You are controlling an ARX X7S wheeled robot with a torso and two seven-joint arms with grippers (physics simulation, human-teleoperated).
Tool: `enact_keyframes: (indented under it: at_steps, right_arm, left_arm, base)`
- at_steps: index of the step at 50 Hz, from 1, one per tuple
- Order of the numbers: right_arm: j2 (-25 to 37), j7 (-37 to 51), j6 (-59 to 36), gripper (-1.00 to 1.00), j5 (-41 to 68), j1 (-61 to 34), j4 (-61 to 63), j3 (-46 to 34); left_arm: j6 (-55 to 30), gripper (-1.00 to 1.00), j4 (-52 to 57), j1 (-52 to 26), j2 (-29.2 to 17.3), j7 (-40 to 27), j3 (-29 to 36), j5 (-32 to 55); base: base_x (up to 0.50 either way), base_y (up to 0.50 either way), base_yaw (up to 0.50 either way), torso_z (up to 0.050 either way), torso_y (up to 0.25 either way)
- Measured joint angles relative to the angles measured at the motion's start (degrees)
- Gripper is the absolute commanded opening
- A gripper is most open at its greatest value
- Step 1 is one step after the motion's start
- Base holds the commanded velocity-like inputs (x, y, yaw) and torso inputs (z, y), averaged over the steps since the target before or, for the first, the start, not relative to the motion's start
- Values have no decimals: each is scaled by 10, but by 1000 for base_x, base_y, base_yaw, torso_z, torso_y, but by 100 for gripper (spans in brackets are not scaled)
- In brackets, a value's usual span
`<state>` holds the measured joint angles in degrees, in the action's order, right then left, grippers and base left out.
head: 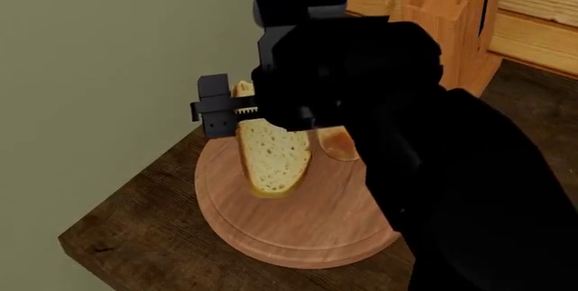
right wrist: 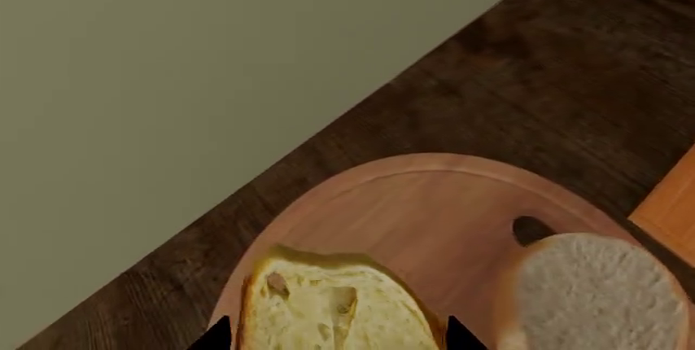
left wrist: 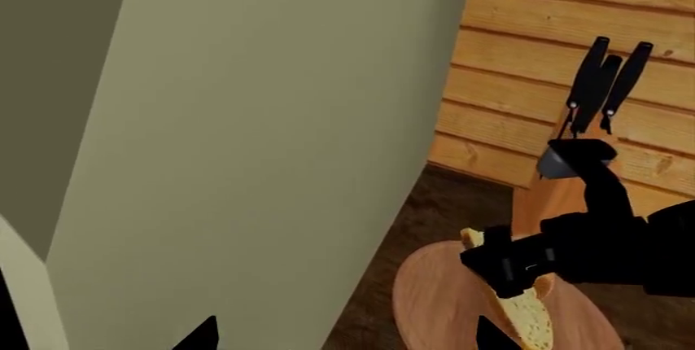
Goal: Place all breads on the cutting board.
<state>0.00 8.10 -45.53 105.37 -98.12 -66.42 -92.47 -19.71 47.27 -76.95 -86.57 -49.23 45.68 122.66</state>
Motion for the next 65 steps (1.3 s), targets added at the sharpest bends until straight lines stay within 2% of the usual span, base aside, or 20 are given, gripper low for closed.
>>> enact_keyframes:
  at_steps: [18, 34, 47, 65]
  right_arm:
    - [0, -9, 5, 100, -12, -13, 0, 0]
    - [15, -56, -38, 100, -48, -94, 0, -6]
    - [173, 108, -81, 100, 38, -133, 219, 53]
    - [394, 332, -74, 100, 174, -149, 497, 116]
  left_arm:
    - [4, 100, 8, 4, -4, 4, -5, 6]
    - [4, 100, 11, 7, 10, -3, -7, 5]
    - [0, 100, 6, 10, 29, -6, -6, -4]
    - [-15, 100, -6, 8, 66, -20, -4, -13]
  base:
    - [0, 0, 0, 1, 0]
    - [0, 0, 0, 0, 0]
    - [0, 0, 0, 0, 0]
    - [0, 0, 0, 0, 0]
